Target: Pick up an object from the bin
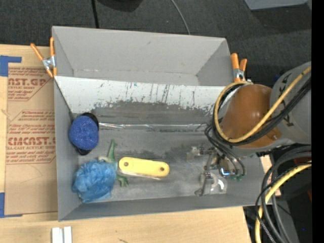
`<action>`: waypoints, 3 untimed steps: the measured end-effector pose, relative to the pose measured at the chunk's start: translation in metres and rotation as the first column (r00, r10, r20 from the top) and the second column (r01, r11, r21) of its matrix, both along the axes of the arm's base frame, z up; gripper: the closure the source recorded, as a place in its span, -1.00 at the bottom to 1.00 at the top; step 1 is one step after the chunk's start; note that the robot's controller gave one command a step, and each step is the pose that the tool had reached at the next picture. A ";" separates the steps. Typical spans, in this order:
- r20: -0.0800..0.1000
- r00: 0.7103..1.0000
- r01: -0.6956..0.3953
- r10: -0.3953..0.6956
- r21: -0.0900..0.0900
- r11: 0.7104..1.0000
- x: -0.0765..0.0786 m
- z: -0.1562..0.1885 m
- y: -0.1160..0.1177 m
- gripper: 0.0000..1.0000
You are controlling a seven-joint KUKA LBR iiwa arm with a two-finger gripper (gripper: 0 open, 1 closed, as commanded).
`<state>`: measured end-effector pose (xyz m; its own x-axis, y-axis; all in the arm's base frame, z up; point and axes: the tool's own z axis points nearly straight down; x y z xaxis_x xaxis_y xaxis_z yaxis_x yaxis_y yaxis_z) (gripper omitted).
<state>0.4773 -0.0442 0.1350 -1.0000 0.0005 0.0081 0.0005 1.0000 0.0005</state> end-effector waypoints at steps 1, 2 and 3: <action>0.007 1.000 -0.001 0.001 -0.001 1.000 0.002 0.004 0.000 -1.00; 0.003 1.000 0.002 -0.002 -0.002 1.000 0.038 -0.001 0.037 -1.00; 0.012 0.999 -0.050 0.050 0.001 0.999 0.061 -0.042 0.075 -1.00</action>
Offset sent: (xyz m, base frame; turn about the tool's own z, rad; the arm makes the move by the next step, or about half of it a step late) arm 0.0637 0.0696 -0.0055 -0.0082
